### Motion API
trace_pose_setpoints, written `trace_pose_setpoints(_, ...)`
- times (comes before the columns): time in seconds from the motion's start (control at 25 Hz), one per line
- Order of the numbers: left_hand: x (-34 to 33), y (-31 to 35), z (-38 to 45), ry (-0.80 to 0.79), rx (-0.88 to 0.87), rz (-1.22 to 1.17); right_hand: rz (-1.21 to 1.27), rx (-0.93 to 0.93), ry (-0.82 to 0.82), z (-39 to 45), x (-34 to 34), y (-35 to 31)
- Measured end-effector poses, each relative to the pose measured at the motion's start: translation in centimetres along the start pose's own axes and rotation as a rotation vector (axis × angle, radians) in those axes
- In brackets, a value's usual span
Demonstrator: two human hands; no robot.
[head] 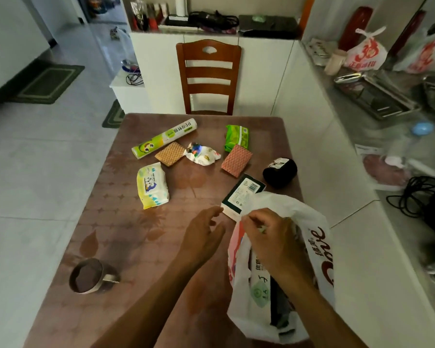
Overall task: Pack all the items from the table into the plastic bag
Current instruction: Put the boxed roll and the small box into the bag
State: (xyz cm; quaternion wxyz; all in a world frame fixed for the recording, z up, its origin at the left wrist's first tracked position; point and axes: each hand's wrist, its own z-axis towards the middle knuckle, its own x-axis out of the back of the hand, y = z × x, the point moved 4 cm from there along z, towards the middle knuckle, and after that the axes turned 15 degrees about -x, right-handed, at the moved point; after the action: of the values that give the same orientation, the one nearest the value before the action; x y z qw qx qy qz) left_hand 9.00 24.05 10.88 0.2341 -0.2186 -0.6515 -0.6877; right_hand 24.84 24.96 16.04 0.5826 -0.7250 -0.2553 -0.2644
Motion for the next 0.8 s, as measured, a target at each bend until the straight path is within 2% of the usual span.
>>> trace_pose_setpoints(0.16,-1.4,-2.5,3.2,-0.04,0.028,0.02,0.08,-0.131,0.054,2.0,1.4,1.1)
trace_pose_setpoints(0.24,-2.4,-3.5,4.8,-0.117,0.052,0.01,0.048,-0.178,0.063,4.4,2.5,1.2)
trace_pose_setpoints(0.32,-3.4,-4.6,7.8,-0.191,0.034,0.062,-0.046,-0.135,0.085,8.4,3.9,1.2)
trace_pose_setpoints(0.4,-5.0,-5.3,11.2,-0.252,-0.007,0.211,-0.128,-0.072,0.077,13.8,4.4,2.2)
trace_pose_setpoints(0.52,-8.9,-5.9,14.2,-0.457,-0.036,0.361,-0.228,-0.091,0.056,21.7,3.2,5.4)
trace_pose_setpoints(0.64,-10.8,-6.6,15.4,-0.382,0.029,0.279,-0.374,-0.154,-0.014,27.7,1.6,9.3)
trace_pose_setpoints(0.8,-11.7,-7.5,15.7,-0.387,-0.012,0.399,-0.601,-0.221,-0.172,32.4,-1.7,13.8)
